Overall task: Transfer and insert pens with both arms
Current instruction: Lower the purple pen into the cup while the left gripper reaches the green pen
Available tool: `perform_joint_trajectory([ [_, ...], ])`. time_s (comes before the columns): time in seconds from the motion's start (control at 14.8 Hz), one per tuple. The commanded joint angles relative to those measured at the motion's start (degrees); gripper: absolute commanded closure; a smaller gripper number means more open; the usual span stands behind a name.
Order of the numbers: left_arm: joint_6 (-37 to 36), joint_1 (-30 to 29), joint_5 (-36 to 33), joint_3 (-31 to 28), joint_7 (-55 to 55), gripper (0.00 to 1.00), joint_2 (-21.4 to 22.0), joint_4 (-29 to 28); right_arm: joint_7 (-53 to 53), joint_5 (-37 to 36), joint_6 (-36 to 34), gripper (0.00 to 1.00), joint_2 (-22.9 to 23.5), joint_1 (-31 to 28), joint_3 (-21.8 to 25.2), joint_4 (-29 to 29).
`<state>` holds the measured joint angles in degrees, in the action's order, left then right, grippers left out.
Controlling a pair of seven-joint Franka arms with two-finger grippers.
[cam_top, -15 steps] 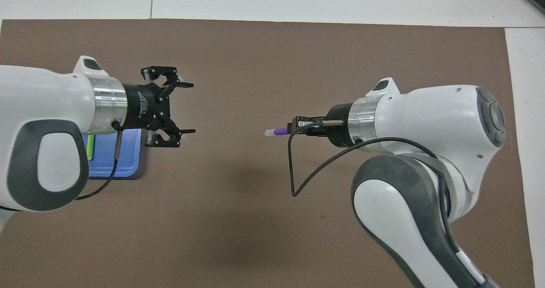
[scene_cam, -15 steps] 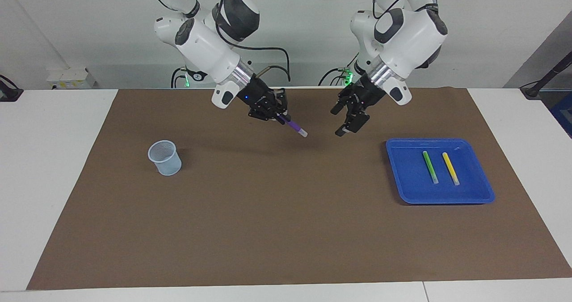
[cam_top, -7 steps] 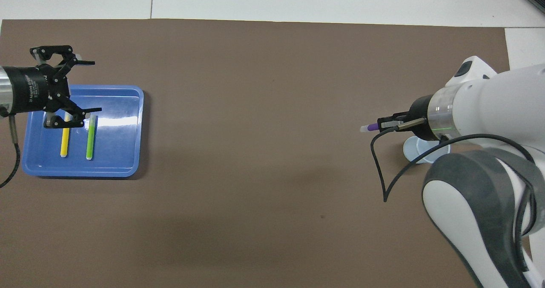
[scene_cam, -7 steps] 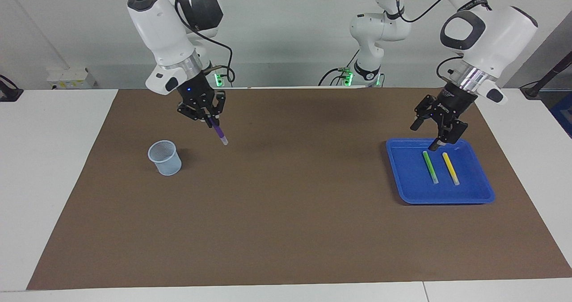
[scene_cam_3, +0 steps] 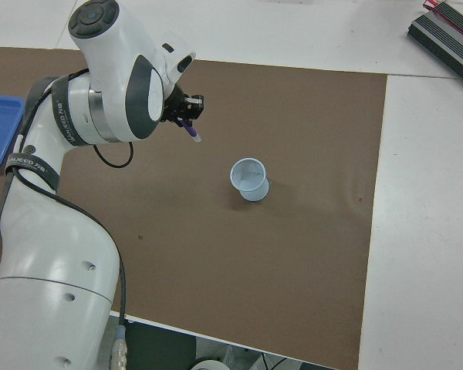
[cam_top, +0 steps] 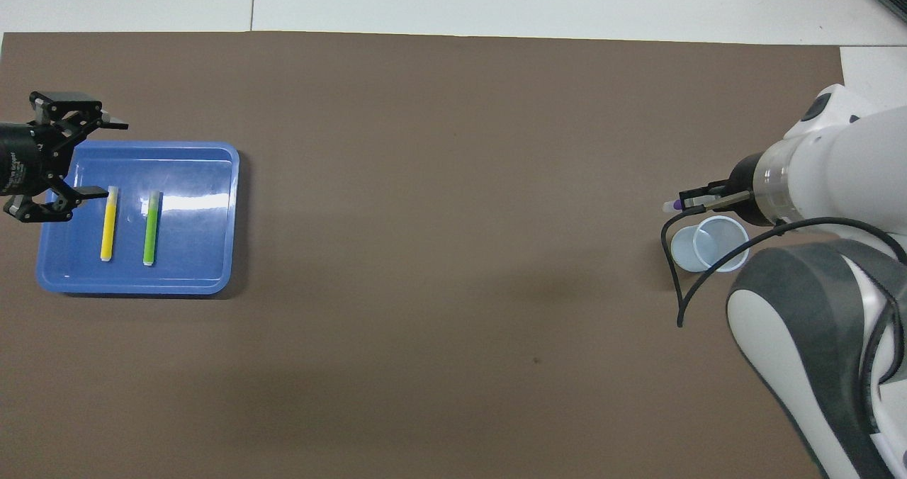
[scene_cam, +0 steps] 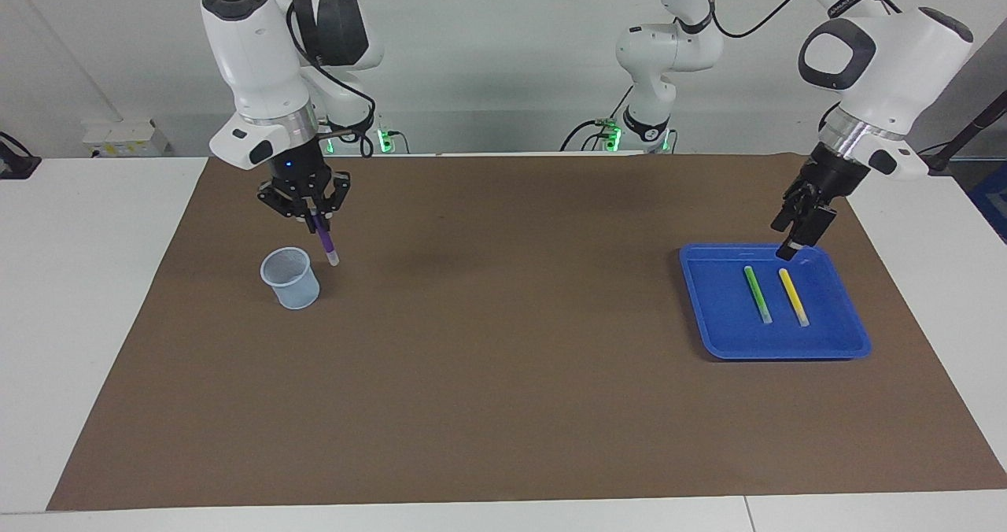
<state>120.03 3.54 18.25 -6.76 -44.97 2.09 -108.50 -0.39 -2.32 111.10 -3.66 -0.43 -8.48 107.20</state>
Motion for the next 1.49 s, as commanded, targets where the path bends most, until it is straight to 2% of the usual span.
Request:
perform_joint_trajectory([
  [0.0,-2.69,-3.0,-2.07,0.52,13.19,0.0,1.25,-1.01,-0.75,-2.07,-0.27,1.0,-2.14,-3.07,-0.66,2.75],
  [0.27,-1.03,-3.54,-11.37,0.61,28.49,0.0,-1.46,-0.75,-0.75,-2.34,0.08,1.0,-3.45,-5.89,-0.66,5.38],
  [0.68,2.57,-7.84,-15.07,0.61,53.11,0.0,-6.03,-0.74,-0.84,-2.34,2.27,1.0,-5.48,-7.91,-0.75,11.18],
  [1.15,7.23,-6.71,-15.34,0.7,55.51,0.0,-11.13,-4.34,-0.93,-2.34,7.02,1.0,-5.75,-8.79,-0.75,15.67],
  [1.42,9.61,-5.56,-15.34,0.7,60.62,0.0,-13.86,-5.57,-0.93,-2.34,12.38,1.0,-4.69,-9.67,-0.75,18.57],
])
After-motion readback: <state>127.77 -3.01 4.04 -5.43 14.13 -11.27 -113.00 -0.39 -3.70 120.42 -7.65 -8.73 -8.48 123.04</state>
